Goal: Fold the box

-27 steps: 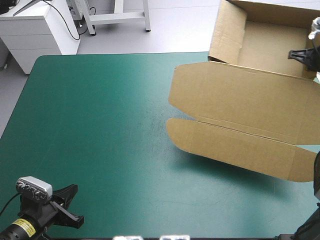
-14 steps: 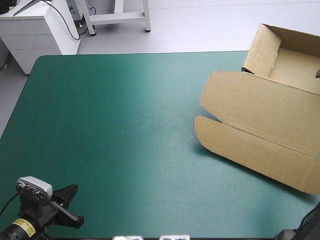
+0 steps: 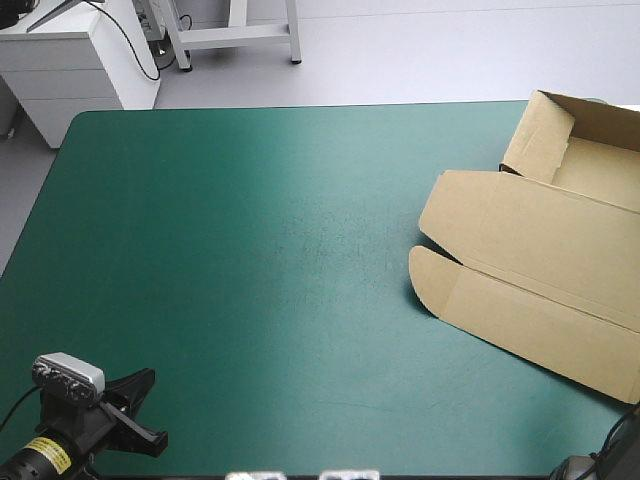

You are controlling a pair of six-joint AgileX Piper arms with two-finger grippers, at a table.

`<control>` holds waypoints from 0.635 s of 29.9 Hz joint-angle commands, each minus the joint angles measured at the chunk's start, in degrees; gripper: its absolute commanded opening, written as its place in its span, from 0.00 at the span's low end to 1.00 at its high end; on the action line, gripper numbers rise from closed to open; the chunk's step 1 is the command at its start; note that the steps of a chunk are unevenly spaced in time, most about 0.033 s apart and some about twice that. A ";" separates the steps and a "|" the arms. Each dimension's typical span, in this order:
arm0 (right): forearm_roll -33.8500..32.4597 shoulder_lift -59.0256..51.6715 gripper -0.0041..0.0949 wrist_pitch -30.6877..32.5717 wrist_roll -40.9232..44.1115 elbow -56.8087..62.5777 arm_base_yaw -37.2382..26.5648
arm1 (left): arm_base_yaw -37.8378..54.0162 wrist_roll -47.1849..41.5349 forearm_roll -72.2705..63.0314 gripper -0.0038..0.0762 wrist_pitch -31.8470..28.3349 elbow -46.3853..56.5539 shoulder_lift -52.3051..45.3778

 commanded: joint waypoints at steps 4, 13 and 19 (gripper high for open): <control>3.22 -3.46 0.59 0.28 -1.39 -3.54 -1.51 | -0.18 -0.53 -0.15 0.04 -3.96 -1.58 0.72; 9.11 -10.21 0.84 1.07 -1.79 -7.50 -1.55 | -0.18 -0.53 -0.06 0.04 -3.96 -1.58 0.72; 30.41 -21.04 0.45 1.07 -10.95 -4.67 -1.36 | -0.18 -0.53 -0.06 0.04 -3.96 -1.58 0.72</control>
